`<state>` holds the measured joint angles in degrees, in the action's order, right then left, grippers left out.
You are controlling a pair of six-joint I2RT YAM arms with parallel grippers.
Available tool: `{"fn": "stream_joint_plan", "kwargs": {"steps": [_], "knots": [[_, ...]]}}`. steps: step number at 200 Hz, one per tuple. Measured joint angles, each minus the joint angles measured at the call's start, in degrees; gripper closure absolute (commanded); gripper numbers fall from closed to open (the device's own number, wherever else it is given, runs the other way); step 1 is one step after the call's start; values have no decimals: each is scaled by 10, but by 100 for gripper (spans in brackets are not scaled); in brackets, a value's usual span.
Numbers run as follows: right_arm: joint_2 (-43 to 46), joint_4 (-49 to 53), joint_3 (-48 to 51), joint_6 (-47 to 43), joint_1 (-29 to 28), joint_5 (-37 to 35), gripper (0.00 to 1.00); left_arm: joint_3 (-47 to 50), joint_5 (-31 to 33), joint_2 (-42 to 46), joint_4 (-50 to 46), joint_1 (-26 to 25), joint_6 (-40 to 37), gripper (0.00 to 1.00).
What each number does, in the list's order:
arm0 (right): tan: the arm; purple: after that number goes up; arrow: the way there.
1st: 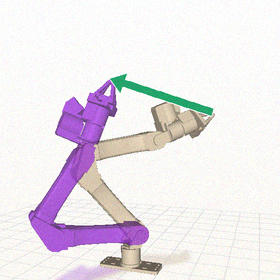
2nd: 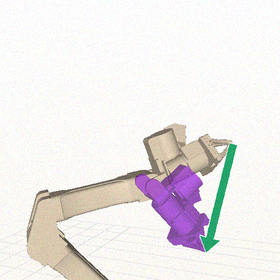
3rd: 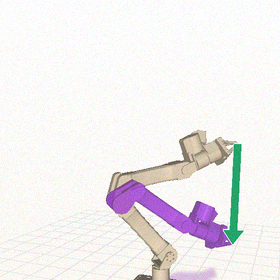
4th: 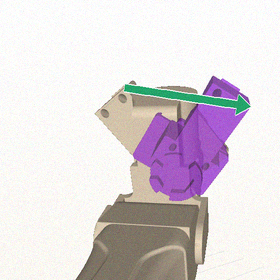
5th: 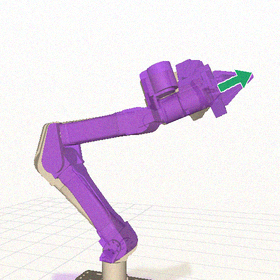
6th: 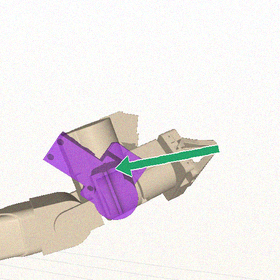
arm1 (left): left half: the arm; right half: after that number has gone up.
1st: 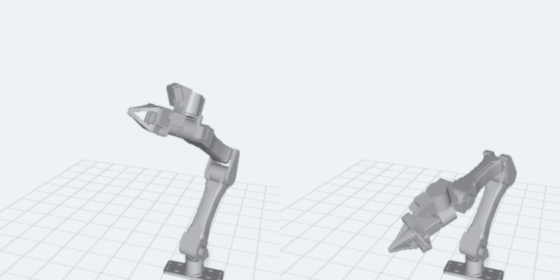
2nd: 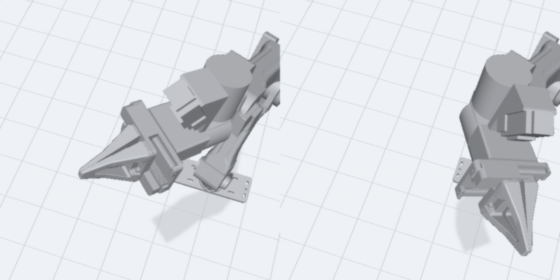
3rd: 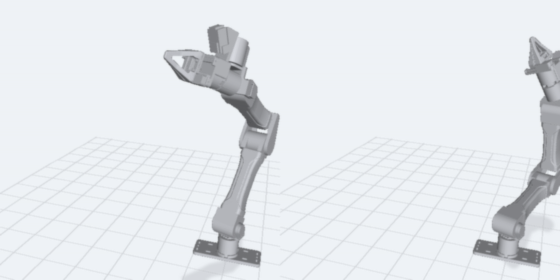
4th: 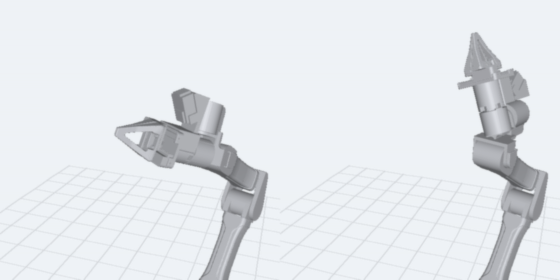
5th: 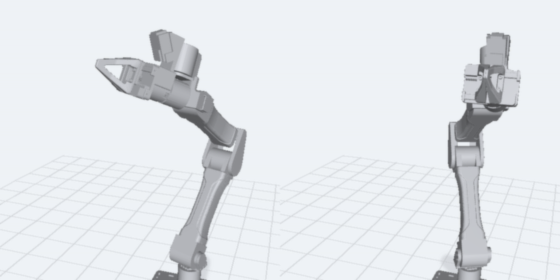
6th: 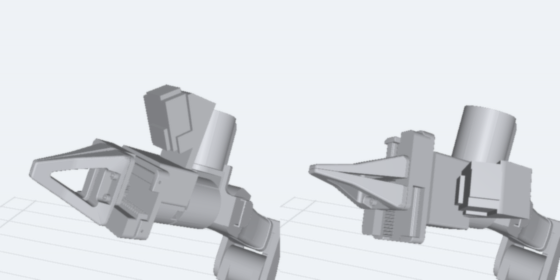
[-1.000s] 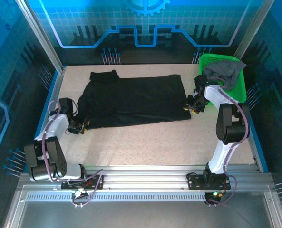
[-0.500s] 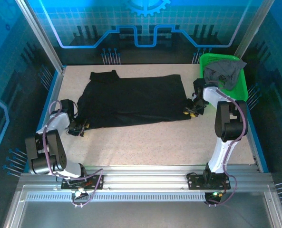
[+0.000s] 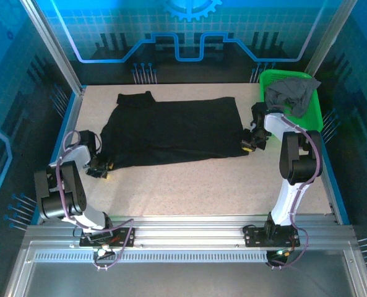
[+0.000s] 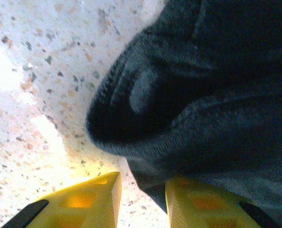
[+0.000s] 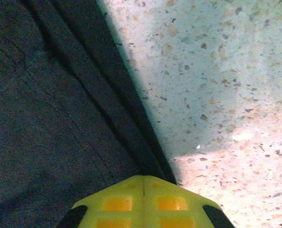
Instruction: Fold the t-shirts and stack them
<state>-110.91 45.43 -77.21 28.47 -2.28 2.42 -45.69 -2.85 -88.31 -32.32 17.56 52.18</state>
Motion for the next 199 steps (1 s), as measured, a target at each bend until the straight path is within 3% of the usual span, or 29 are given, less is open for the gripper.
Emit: {"fn": "stream_joint_plan", "kwargs": {"steps": [70,108,130,152,168,199], "knots": [[12,26,-18,-1,-2,-50,100,-42,-9,-47,-50,25,9,91],[17,38,-45,-2,-2,-69,100,-61,-26,-64,-71,37,8,91],[17,47,-55,-3,-5,-71,100,-63,-26,-64,-73,37,2,84],[17,52,-57,-2,-13,-81,78,-63,-13,-53,-53,38,-3,65],[17,57,-57,-3,-19,-96,64,-63,-2,-20,-49,37,-2,58],[48,60,-30,27,-23,-126,54,-46,12,78,-48,33,0,51]]}}
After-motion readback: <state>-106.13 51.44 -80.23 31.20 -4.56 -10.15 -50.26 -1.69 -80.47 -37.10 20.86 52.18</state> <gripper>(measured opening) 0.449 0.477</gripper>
